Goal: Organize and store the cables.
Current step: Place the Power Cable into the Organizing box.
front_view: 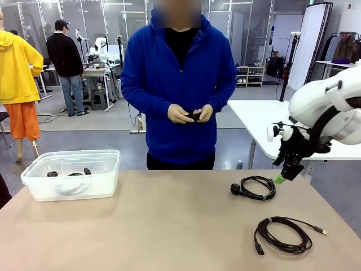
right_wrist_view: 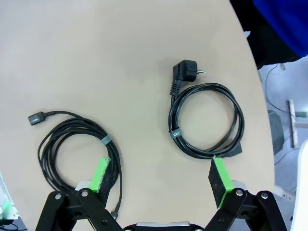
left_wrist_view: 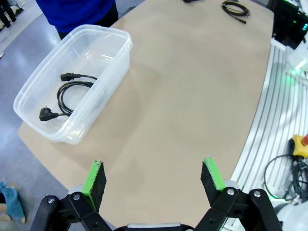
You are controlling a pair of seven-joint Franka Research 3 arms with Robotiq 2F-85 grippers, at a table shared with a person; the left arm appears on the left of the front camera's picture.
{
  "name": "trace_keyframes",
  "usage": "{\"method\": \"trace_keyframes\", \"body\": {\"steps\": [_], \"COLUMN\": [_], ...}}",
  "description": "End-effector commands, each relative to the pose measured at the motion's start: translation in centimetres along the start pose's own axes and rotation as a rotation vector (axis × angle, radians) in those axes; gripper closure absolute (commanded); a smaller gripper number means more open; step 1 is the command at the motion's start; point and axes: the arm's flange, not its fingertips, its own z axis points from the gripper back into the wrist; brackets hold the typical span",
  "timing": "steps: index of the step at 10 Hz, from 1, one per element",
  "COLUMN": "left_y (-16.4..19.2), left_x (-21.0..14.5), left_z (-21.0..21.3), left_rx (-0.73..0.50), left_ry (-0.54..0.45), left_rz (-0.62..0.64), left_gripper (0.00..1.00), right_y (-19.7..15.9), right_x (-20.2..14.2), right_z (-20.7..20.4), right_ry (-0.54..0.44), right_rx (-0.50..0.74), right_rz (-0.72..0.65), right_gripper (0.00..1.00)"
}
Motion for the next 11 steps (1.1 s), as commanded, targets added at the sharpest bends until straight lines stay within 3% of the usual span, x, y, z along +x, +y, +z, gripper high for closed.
{"method": "trace_keyframes", "body": {"steps": [1, 6, 8, 11], "left_y": [0.0, 0.0, 0.0, 0.0], "left_x": [-0.1, -0.1, -0.1, -0.1], "left_z": [0.1, 0.1, 0.1, 0.1], "left_rx": [0.005, 0.005, 0.005, 0.005], "left_ry": [0.004, 0.004, 0.004, 0.004], "left_rz": [-0.014, -0.014, -0.014, -0.014], "left_gripper": [0.00, 0.00, 0.00, 0.00], "right_y": [-2.4, -4.9, -5.1, -5.5], "right_x": [1.7, 1.8, 1.9, 1.6], "right_z": [-2.5, -8.1, -10.0, -12.4], "right_ry": [0.086, 0.202, 0.251, 0.276], "right_rx": [0.060, 0.154, 0.137, 0.176], "right_rz": [-0.002, -0.022, -0.059, -0.053], "right_gripper": [0.00, 0.00, 0.00, 0.00]}}
